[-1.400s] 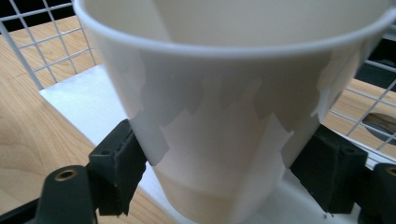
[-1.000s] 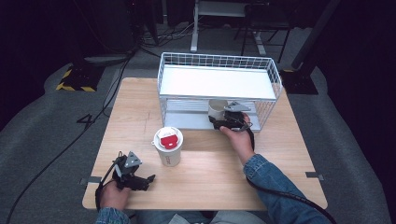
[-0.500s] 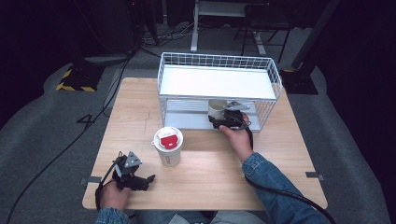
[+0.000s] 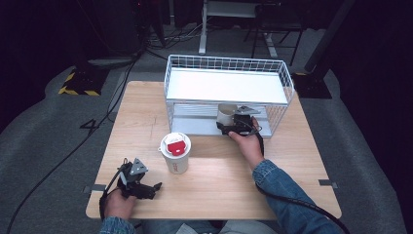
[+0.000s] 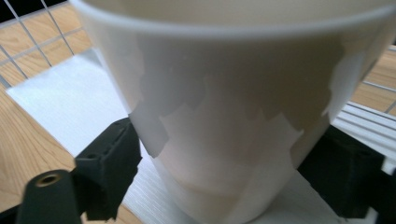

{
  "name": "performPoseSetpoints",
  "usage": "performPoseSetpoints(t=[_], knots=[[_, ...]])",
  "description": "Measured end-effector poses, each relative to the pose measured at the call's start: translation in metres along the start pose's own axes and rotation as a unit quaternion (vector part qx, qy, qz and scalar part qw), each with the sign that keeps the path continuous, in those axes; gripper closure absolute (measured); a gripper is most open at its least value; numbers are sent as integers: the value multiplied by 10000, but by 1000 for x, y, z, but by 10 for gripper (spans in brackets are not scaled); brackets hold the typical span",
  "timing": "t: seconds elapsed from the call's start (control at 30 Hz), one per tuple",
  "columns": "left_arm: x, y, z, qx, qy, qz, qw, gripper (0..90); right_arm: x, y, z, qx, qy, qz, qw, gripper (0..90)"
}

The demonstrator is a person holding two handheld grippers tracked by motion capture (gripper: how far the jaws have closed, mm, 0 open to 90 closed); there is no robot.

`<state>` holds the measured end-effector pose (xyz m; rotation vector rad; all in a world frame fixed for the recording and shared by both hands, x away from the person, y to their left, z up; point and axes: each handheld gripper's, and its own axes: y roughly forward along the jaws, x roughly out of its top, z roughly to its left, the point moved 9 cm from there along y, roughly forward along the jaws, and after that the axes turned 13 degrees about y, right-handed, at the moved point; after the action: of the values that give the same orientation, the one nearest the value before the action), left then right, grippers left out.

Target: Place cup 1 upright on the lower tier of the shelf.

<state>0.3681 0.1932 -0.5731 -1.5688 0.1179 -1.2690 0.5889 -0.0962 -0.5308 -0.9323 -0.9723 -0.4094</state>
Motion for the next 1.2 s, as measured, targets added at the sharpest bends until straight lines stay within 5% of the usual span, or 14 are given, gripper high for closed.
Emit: performPoseSetpoints(t=[0.4,0.6,0.9,1.2], knots=[[0,0,0,-4,1,-5,10000,0,5,-9,0,13,-253,-133,9996,121],[1,0,0,4,1,-6,10000,0,1,-21,2,62,-172,-43,9998,122],[2,1,2,46,4,-3,10000,0,-1,-51,-1,175,-59,-53,9998,140],[2,2,1,132,-161,8,9998,0,-5,-100,-5,413,74,-87,9991,156]])
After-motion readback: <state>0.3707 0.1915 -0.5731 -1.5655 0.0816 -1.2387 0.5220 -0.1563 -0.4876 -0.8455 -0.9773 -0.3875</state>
